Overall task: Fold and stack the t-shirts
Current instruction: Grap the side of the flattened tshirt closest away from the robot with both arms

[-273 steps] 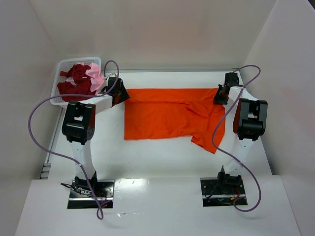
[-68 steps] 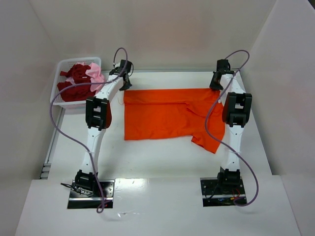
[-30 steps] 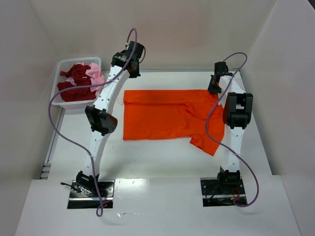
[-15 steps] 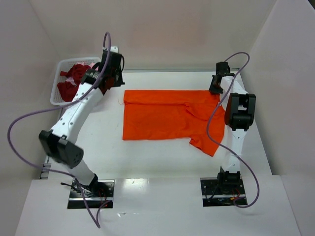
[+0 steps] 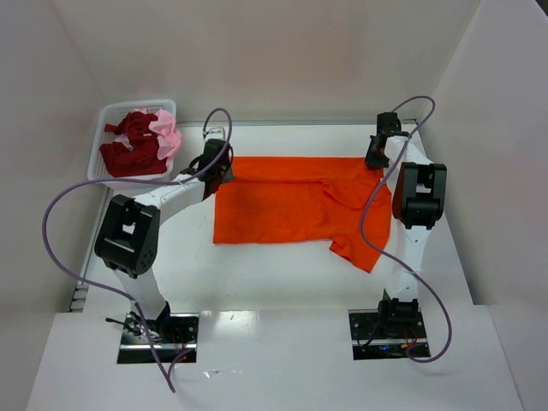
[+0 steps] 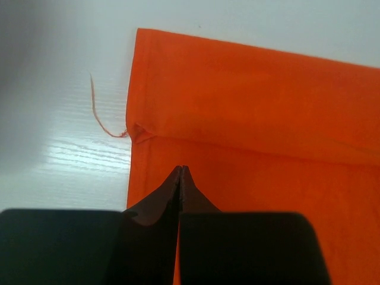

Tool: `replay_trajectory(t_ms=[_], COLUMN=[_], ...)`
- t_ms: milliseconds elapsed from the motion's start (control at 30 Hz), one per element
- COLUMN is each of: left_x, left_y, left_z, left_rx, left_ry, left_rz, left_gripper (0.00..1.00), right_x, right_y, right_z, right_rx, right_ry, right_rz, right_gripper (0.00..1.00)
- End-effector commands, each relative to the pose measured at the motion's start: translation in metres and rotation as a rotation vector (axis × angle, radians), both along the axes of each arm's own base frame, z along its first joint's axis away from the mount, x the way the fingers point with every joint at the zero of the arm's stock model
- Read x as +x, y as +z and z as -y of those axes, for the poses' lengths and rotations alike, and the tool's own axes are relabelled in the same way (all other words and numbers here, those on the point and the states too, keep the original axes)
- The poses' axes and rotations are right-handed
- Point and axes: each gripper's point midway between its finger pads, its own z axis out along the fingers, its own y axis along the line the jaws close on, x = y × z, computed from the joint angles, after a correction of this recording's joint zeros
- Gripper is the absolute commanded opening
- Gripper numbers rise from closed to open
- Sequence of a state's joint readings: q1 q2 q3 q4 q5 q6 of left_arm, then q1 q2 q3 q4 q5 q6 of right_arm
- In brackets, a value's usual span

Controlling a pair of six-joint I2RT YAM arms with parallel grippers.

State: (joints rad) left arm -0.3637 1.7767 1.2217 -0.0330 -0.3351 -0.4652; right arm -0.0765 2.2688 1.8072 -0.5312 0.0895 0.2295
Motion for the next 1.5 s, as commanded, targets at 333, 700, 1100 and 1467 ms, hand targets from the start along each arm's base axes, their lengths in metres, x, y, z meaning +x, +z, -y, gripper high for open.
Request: replay_trajectory(t_ms=[333, 700, 1100, 1467], left_x=[0.083, 0.083, 0.091, 0.091], left_y=[-0.001, -0.027, -0.057, -0.075], left_z=[-0.015, -0.028, -0.029, -0.040], left_rx=[-0.251, -0.173, -0.092, 0.028], left_ry=[0.160, 0.184, 0.186, 0.218], left_rz=[0.226, 0.147, 0.017, -0.139], left_gripper=[0.00, 0.00, 0.00, 0.00], right_x=[0.013, 0.013, 0.015, 0.015], right_y=[0.046, 0.039, 0.030, 0.032], right_z=[0.002, -0.002, -0.003, -0.003], right_rx=[-0.005, 0.013, 0.022, 0.017], right_ry=[0.010, 0.021, 0.028, 0.035], right_rz=[0.127, 0.110, 0.101, 0.100], right_gripper=[0.04, 0.04, 0.04, 0.04])
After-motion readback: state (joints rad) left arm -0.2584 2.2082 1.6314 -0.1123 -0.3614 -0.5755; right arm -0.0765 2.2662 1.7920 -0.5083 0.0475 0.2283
